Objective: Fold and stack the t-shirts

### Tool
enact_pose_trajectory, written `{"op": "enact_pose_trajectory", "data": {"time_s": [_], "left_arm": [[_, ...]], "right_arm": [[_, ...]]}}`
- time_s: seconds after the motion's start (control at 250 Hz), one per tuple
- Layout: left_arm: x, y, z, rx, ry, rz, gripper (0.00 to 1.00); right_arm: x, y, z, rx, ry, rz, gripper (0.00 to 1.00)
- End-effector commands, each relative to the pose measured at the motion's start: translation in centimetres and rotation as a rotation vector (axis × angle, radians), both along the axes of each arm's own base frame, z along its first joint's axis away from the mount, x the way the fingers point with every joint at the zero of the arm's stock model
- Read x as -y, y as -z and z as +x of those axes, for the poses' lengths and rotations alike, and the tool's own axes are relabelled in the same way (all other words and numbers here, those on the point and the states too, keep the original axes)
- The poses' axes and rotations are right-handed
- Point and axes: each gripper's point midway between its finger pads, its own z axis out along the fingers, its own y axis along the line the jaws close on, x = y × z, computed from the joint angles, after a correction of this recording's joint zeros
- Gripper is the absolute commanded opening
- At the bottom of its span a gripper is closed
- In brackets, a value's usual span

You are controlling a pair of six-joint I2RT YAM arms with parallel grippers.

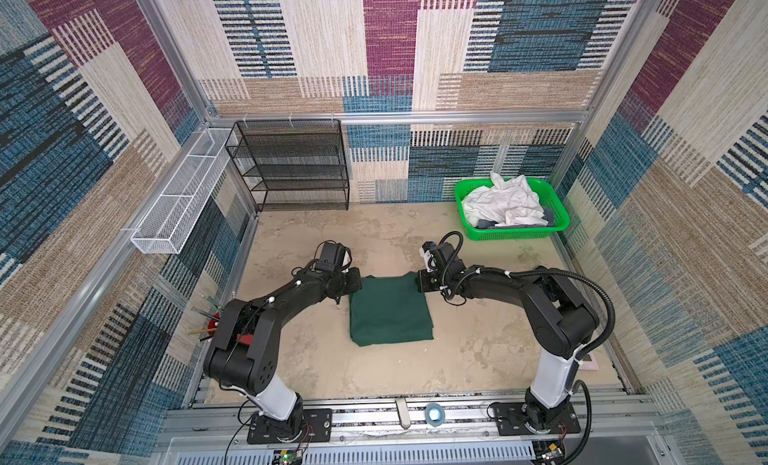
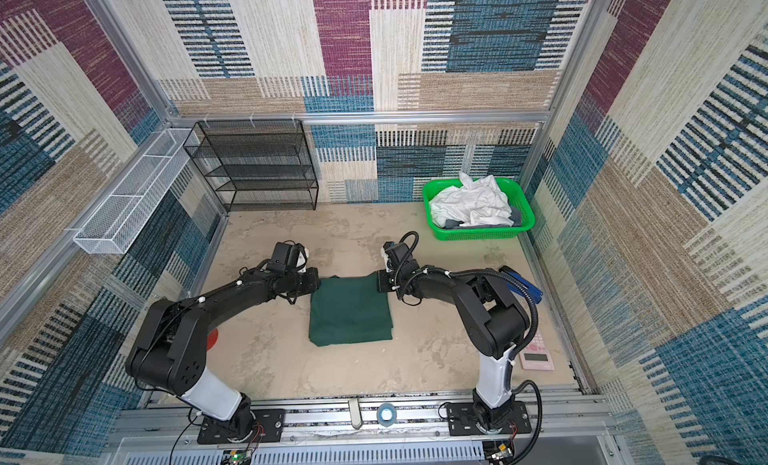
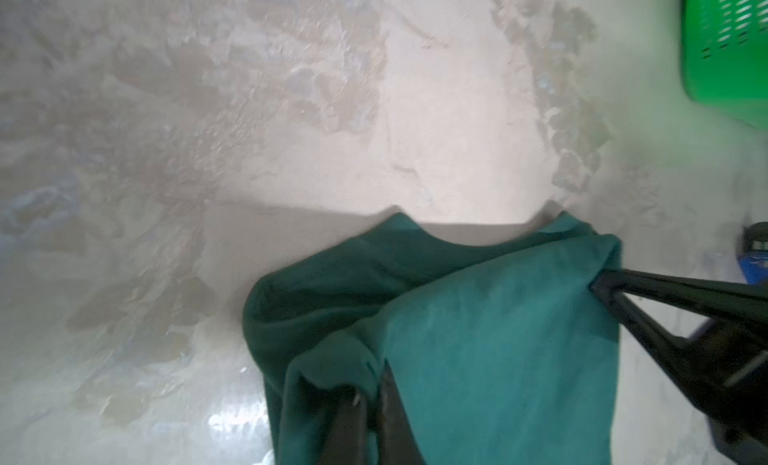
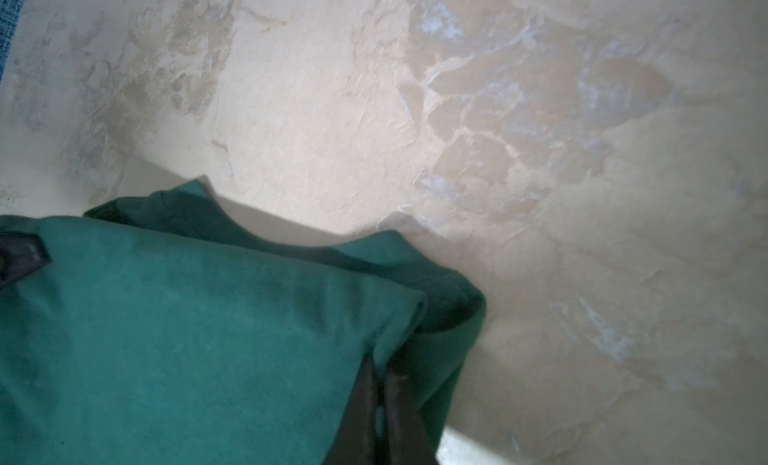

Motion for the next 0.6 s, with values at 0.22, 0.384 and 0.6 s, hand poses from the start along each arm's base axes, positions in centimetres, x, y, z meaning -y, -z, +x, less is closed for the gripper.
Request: {"op": "enact_pose_trajectory", "data": {"time_s": [0.22, 0.384, 0.6], "left_arm": [[1.2, -5.8, -0.3, 0.110, 0.016, -0.033, 0.00], [-0.5, -4.4, 1.9, 0.134, -0.061, 0.072, 0.00], [0.6, 0.0, 5.4, 0.143, -0.055, 0.072, 0.00]], "right_arm": [[0.3, 0.9, 0.0, 0.004, 0.012, -0.016, 0.00], [0.8, 0.7, 0.2, 0.016, 0.042, -0.024, 0.00], [0.8, 0.8, 0.1, 0.024, 0.027, -0.025, 0.00]]}}
